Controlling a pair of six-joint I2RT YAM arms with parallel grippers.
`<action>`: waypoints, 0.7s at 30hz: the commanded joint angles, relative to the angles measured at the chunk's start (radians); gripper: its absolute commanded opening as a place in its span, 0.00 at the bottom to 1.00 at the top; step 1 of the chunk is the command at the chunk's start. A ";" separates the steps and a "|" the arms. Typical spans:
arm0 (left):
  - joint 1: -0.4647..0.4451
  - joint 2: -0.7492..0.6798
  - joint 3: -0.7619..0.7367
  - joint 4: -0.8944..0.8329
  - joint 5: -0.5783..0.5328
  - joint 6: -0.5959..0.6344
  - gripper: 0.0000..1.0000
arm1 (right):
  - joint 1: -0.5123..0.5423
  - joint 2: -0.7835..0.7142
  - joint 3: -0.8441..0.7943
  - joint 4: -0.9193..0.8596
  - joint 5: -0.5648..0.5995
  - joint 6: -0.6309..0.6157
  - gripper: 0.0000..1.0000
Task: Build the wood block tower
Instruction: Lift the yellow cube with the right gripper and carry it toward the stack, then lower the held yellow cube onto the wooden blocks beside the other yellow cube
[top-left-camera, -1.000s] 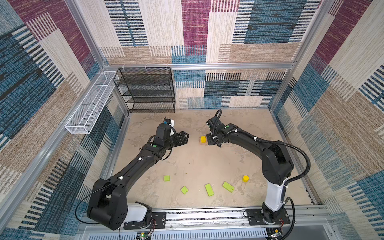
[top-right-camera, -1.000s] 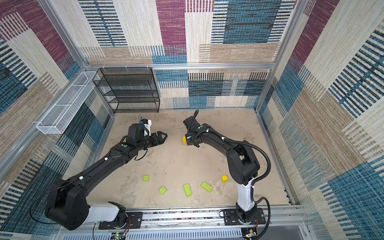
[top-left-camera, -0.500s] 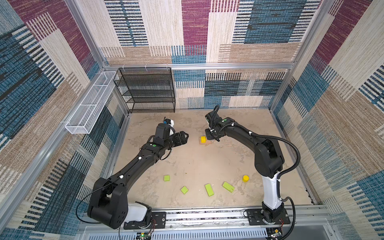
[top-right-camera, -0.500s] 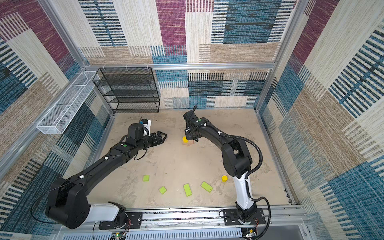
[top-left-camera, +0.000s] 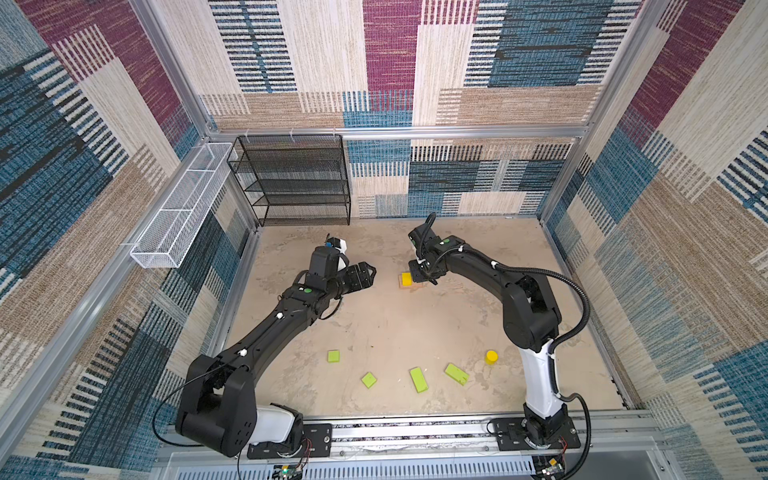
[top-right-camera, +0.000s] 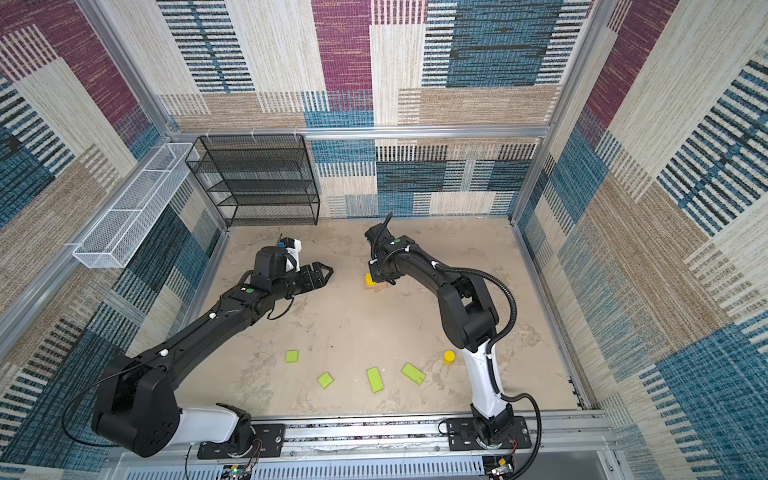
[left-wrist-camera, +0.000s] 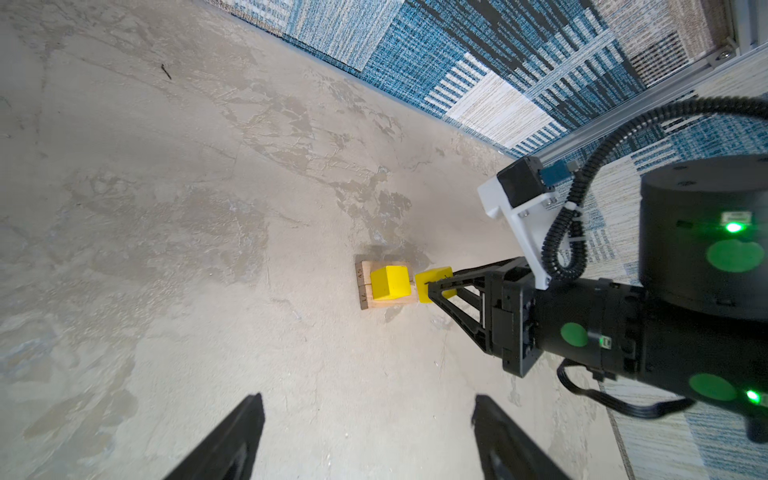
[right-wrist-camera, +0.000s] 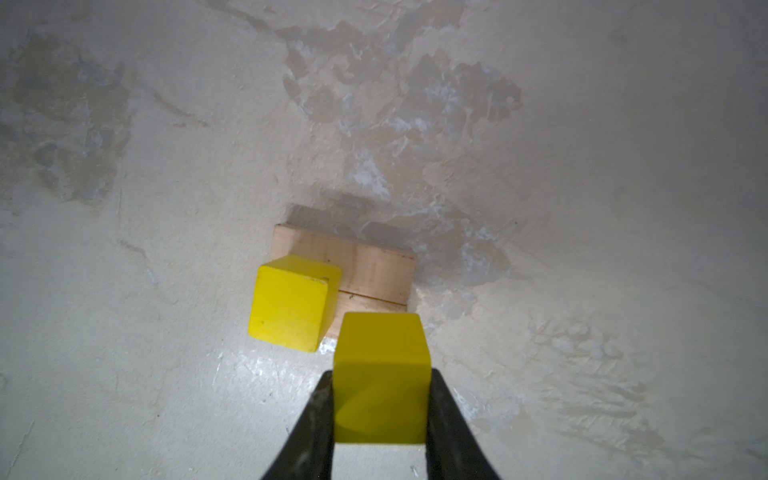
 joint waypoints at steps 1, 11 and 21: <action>0.002 0.001 -0.002 0.026 0.017 -0.014 0.83 | 0.000 0.010 0.015 0.029 -0.004 0.014 0.24; 0.007 0.000 -0.001 0.021 0.014 -0.017 0.83 | -0.008 0.035 0.030 0.032 -0.013 0.012 0.25; 0.011 0.002 -0.001 0.015 0.011 -0.016 0.83 | -0.010 0.050 0.038 0.036 -0.029 0.014 0.26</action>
